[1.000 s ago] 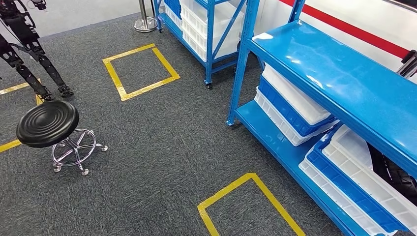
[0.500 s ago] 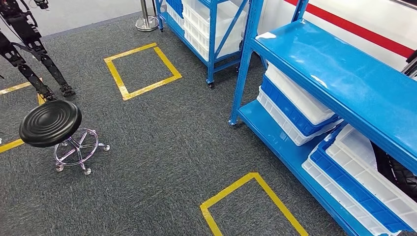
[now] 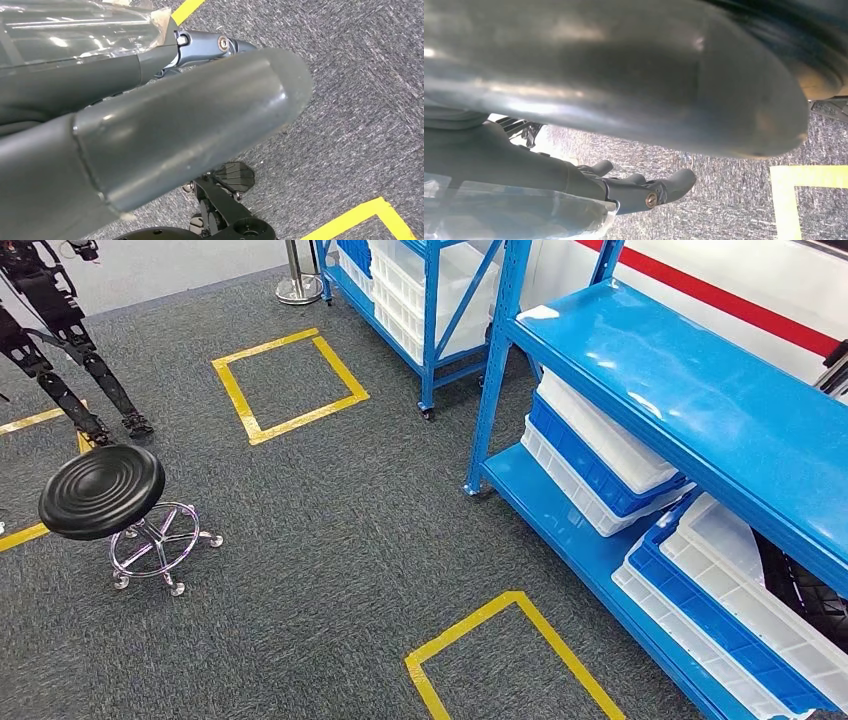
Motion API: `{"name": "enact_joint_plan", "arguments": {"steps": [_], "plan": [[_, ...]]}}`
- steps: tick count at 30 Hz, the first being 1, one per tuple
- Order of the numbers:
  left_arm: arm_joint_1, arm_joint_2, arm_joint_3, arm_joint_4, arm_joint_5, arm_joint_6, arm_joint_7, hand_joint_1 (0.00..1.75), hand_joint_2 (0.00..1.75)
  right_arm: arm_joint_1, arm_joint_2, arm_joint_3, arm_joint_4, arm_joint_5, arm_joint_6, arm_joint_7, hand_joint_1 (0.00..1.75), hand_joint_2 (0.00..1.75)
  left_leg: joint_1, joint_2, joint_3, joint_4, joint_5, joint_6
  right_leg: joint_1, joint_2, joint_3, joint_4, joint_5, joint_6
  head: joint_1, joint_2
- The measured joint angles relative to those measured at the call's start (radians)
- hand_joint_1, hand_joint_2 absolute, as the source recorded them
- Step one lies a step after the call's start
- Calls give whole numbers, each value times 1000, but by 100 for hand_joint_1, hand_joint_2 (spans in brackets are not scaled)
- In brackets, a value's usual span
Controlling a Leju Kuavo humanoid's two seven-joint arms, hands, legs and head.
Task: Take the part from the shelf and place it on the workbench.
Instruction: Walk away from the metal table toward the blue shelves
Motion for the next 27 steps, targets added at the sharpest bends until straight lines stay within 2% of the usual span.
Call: {"name": "enact_joint_plan", "arguments": {"steps": [17,19,21,23,25,26,27], "plan": [[0,0,0,0,4,1,-3,0,0,0,-1,-1,0,9,1,0,0,0,0,0,0,0,0,0,0,0,1,0,0,0,0,0],[0,1,0,0,4,3,-3,0,0,0,0,-1,0,12,1,0,0,0,-2,0,0,0,0,6,-7,1,3,-6,3,5,0,0],[-1,1,0,0,5,5,-3,0,0,0,-1,-1,0,15,1,0,0,0,2,4,8,-16,8,16,-11,-3,4,-9,5,13,0,0],[-1,0,0,0,5,8,-4,0,0,-1,-2,-1,0,19,1,0,0,0,10,11,20,-38,19,24,-10,-16,-22,40,-20,13,3,0],[-1,0,0,0,5,11,-4,0,0,-1,-4,-1,0,21,2,0,0,0,12,18,23,-44,21,26,-17,-27,-86,161,-71,10,5,0],[-1,0,0,0,6,12,-4,0,0,-1,-4,-1,0,21,2,0,0,0,12,22,22,-44,20,25,-22,-27,-120,224,-91,13,5,0],[-1,0,0,0,6,12,-4,0,0,-1,-5,-1,0,22,2,0,0,0,13,24,23,-43,19,22,-28,-28,-140,260,-98,19,5,0]]}}
